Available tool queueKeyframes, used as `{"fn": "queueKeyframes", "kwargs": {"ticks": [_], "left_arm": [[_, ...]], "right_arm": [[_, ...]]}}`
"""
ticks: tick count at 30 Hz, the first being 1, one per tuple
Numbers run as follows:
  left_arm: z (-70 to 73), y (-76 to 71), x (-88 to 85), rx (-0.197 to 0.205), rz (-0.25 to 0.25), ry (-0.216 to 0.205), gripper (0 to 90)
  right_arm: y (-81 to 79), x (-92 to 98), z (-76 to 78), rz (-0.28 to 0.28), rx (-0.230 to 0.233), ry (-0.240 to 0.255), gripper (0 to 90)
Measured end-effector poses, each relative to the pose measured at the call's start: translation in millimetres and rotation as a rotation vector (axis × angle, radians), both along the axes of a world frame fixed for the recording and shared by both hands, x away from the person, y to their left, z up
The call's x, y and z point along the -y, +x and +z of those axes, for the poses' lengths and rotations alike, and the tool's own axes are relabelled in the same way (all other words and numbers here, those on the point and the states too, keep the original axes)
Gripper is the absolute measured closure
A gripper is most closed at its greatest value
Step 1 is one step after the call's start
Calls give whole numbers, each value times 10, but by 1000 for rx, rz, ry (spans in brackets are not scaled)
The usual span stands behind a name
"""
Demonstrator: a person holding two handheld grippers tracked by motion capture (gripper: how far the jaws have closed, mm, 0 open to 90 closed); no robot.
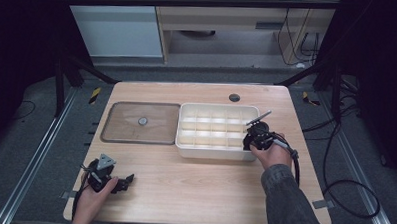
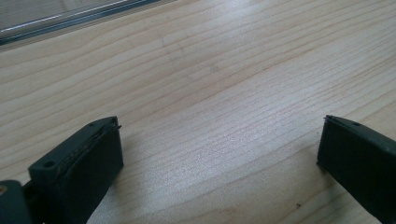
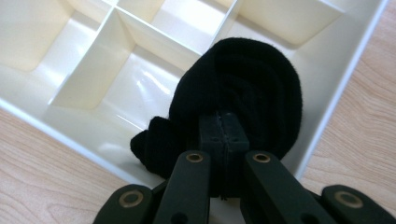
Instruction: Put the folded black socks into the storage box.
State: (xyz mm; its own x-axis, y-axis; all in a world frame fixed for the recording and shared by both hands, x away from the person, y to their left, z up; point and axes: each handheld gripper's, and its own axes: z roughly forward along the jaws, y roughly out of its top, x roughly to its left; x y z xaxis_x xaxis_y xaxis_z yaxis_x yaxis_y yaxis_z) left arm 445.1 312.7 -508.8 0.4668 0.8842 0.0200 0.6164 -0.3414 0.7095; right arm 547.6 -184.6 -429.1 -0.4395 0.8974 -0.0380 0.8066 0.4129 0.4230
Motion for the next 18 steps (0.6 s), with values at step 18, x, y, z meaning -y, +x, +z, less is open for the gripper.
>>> {"fn": "queueKeyframes", "kwargs": {"ticks": [18], "left_arm": [[0,0,0,0,0,0,0]], "right_arm": [[-137,132,247,4,116,114,900]]}}
